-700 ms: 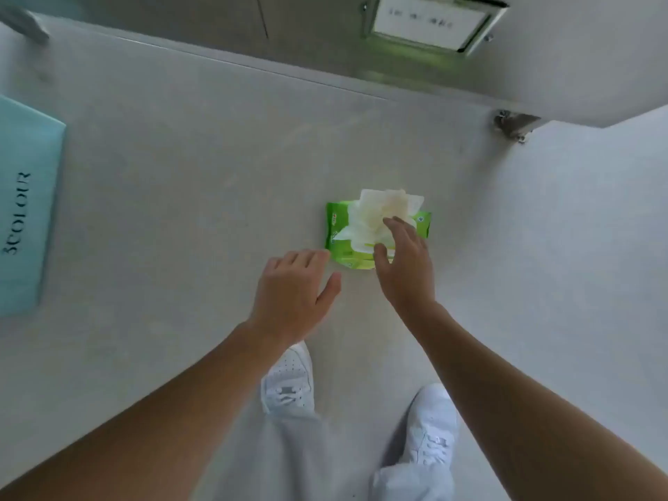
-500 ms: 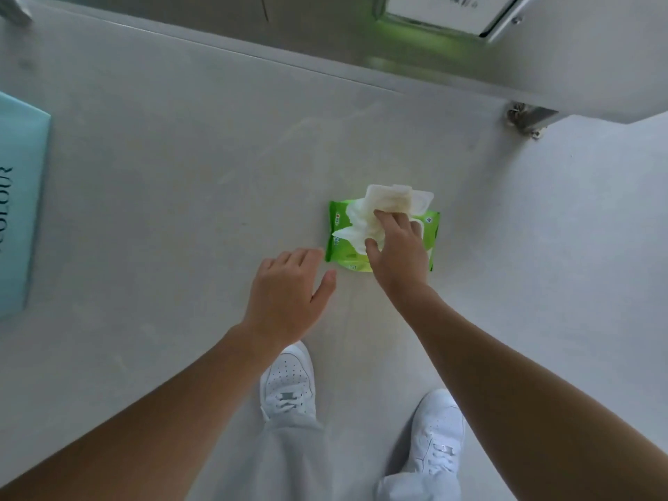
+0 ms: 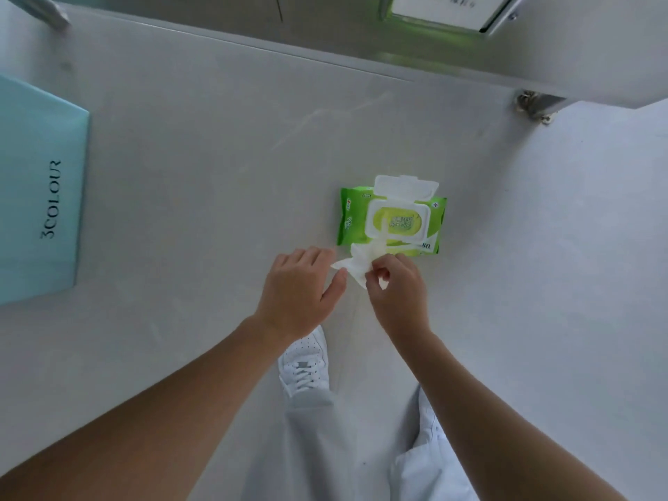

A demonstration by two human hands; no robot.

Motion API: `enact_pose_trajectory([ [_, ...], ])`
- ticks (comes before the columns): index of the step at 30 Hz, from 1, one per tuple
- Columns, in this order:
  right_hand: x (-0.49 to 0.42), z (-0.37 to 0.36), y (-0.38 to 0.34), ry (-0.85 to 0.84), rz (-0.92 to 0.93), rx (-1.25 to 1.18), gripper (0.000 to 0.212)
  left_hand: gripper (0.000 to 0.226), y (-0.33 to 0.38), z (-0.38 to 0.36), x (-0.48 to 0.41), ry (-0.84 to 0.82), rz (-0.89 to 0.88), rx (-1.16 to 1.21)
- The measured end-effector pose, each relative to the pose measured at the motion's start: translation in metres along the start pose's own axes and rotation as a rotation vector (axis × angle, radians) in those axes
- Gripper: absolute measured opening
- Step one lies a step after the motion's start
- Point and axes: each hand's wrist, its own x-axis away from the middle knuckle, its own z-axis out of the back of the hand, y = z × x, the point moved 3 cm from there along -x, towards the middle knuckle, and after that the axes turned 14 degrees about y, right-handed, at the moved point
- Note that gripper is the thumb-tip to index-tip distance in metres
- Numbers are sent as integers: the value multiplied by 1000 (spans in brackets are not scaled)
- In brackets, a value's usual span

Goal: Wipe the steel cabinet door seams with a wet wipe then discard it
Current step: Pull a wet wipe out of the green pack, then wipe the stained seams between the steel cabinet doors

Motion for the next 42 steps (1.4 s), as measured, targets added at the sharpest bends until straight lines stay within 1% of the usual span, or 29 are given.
enact_pose_trajectory([
  [3, 28, 35, -3, -32, -60, 14, 8, 43, 14, 16, 17, -82, -48, -40],
  [7, 46, 103, -13, -37, -144, 2, 7, 45, 51, 55, 36, -124, -169, -46],
  [10, 46, 163, -28, -34, -144, -36, 8, 47, 92, 98, 36, -126, -305, -61],
  [12, 41, 207, -44, -21, -114, -58, 10, 49, 122, 137, 30, -113, -353, -94],
  [16, 27, 314, -98, 43, -45, -92, 7, 53, 187, 242, 16, -28, -382, -175],
  [20, 16, 444, -178, 123, 34, -170, 7, 54, 263, 385, 1, 125, -448, -234],
  [23, 16, 546, -246, 160, 126, -236, 9, 59, 318, 497, 0, 256, -454, -274],
  [26, 25, 637, -311, 200, 240, -286, 11, 70, 368, 597, 8, 329, -438, -300],
  [28, 35, 687, -346, 242, 313, -292, 11, 75, 398, 655, 15, 386, -469, -339],
  [30, 47, 730, -377, 284, 396, -280, 9, 73, 425, 707, 23, 474, -508, -338],
  [33, 68, 780, -414, 366, 515, -259, 11, 69, 455, 770, 37, 573, -562, -317],
  [35, 76, 808, -431, 429, 545, -246, 11, 67, 467, 803, 44, 640, -602, -324],
  [37, 82, 831, -447, 471, 538, -225, 8, 69, 473, 829, 48, 689, -626, -327],
  [39, 86, 847, -457, 508, 503, -203, 4, 71, 476, 846, 45, 702, -652, -322],
  [42, 99, 866, -458, 594, 398, -187, 8, 70, 487, 858, 30, 644, -714, -300],
])
